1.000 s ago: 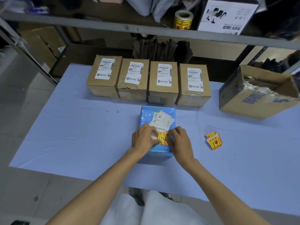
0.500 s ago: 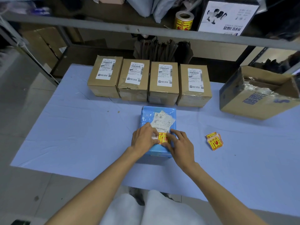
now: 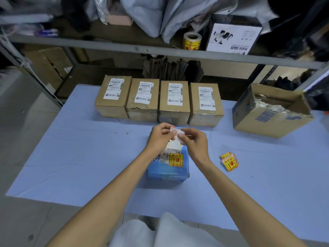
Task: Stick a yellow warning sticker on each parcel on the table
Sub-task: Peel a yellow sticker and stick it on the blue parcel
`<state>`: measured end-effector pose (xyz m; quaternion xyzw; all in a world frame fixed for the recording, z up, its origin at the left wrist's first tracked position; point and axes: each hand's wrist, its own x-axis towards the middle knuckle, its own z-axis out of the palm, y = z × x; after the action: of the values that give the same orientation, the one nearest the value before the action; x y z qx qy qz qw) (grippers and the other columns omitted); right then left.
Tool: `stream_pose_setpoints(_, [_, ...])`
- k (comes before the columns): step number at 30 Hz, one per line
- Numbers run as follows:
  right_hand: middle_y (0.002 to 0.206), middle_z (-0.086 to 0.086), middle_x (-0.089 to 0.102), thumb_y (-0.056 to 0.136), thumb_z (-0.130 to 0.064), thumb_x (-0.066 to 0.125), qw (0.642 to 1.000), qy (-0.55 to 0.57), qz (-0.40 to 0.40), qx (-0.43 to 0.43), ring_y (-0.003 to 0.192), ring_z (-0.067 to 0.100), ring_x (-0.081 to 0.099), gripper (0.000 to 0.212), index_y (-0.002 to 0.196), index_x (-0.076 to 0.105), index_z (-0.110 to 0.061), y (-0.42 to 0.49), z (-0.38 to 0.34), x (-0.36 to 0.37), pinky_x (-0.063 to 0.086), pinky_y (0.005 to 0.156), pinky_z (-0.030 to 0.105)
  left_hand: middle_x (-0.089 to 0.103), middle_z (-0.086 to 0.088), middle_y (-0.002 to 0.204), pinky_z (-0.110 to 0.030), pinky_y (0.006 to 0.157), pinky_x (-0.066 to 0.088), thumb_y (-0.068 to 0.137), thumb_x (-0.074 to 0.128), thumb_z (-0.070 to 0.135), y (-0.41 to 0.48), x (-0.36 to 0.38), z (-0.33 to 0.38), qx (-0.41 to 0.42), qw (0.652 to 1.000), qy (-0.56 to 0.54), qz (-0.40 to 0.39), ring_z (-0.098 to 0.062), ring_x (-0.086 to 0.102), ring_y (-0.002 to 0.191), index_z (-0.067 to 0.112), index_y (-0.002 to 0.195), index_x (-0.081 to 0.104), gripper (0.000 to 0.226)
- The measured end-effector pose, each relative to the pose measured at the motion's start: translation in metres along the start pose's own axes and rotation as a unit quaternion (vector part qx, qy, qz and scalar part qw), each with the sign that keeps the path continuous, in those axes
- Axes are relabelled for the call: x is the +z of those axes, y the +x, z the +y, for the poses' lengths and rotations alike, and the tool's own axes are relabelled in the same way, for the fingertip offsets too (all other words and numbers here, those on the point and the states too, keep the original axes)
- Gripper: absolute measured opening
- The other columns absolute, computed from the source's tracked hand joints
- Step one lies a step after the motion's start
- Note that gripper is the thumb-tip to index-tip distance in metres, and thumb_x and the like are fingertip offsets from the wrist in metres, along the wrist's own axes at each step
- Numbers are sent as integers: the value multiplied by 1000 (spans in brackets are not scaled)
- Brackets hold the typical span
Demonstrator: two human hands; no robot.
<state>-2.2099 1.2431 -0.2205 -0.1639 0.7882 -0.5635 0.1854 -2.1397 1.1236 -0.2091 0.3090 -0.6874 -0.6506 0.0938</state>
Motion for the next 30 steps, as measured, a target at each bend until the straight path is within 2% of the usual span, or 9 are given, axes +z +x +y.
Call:
stream_pose_setpoints(3, [78, 20, 67, 80, -1, 73, 997, 61, 19, 36, 72, 28, 68, 15, 95, 70, 0, 6, -9, -3, 60, 59, 30, 69, 3, 76, -23, 71, 50, 83, 70, 11, 4, 2, 3, 27, 999, 3, 25, -11, 64, 74, 22, 77, 67, 13])
stream_pose_setpoints(6, [70, 11, 69, 77, 1, 75, 994, 86, 58, 35, 62, 18, 68, 8, 84, 71, 1, 6, -15, -6, 58, 57, 24, 73, 2, 75, -30, 75, 57, 82, 73, 17, 1, 4, 6, 41, 999, -1, 28, -15, 68, 76, 23, 77, 73, 8])
stream_pose_setpoints(9, [74, 5, 74, 80, -5, 75, 993, 95, 58, 42, 70, 19, 73, 5, 85, 76, -4, 6, -17, -7, 59, 65, 23, 74, -3, 76, -26, 74, 56, 82, 73, 18, -2, 7, 12, 47, 998, -2, 30, -10, 67, 71, 15, 79, 76, 5])
stream_pose_setpoints(11, [82, 2, 75, 82, -8, 74, 995, 91, 20, 42, 78, 13, 73, 12, 93, 77, -7, 6, -17, -8, 58, 73, 21, 75, -3, 82, -27, 78, 56, 79, 76, 14, 0, 5, 13, 48, 998, -7, 37, -12, 70, 78, 15, 84, 77, 5])
stream_pose_setpoints(13, [89, -1, 74, 83, -6, 72, 997, 64, -28, 15, 84, 5, 70, 18, 100, 75, -7, 4, -18, -10, 54, 73, 12, 75, -2, 85, -29, 79, 57, 77, 77, 11, 1, 1, 15, 47, 998, -15, 39, -15, 70, 85, 15, 86, 76, 11])
stream_pose_setpoints(17, [82, 0, 77, 79, -6, 75, 996, 73, -35, -34, 81, 12, 72, 12, 90, 78, -12, 3, -21, -17, 57, 74, 23, 75, 0, 80, -28, 73, 56, 77, 78, 16, 0, -1, 15, 46, 998, 11, 40, -13, 69, 79, 22, 80, 76, 7])
stream_pose_setpoints(20, [74, 3, 76, 76, -13, 80, 996, 73, -33, -37, 73, 15, 71, 8, 82, 77, -8, 5, -23, -17, 57, 70, 23, 73, -12, 80, -26, 70, 57, 81, 74, 11, -2, -2, 16, 32, 999, -37, 1, -13, 67, 70, 11, 87, 75, 6])
stream_pose_setpoints(25, [74, 11, 74, 78, -12, 78, 996, 83, -13, -32, 64, 20, 69, 12, 85, 75, -2, 9, -22, -17, 58, 63, 27, 72, -9, 79, -22, 74, 58, 89, 61, -1, -1, -6, 19, 27, 996, -58, -58, -11, 68, 71, 4, 100, 72, 17])
stream_pose_setpoints(30, [75, 8, 75, 85, -7, 69, 997, 42, -36, -59, 70, 18, 73, 8, 87, 76, -9, 7, -26, -11, 60, 68, 28, 73, -5, 79, -19, 67, 57, 79, 73, 4, -3, -6, 20, -21, 991, -127, -35, -12, 70, 72, 9, 87, 72, 9])
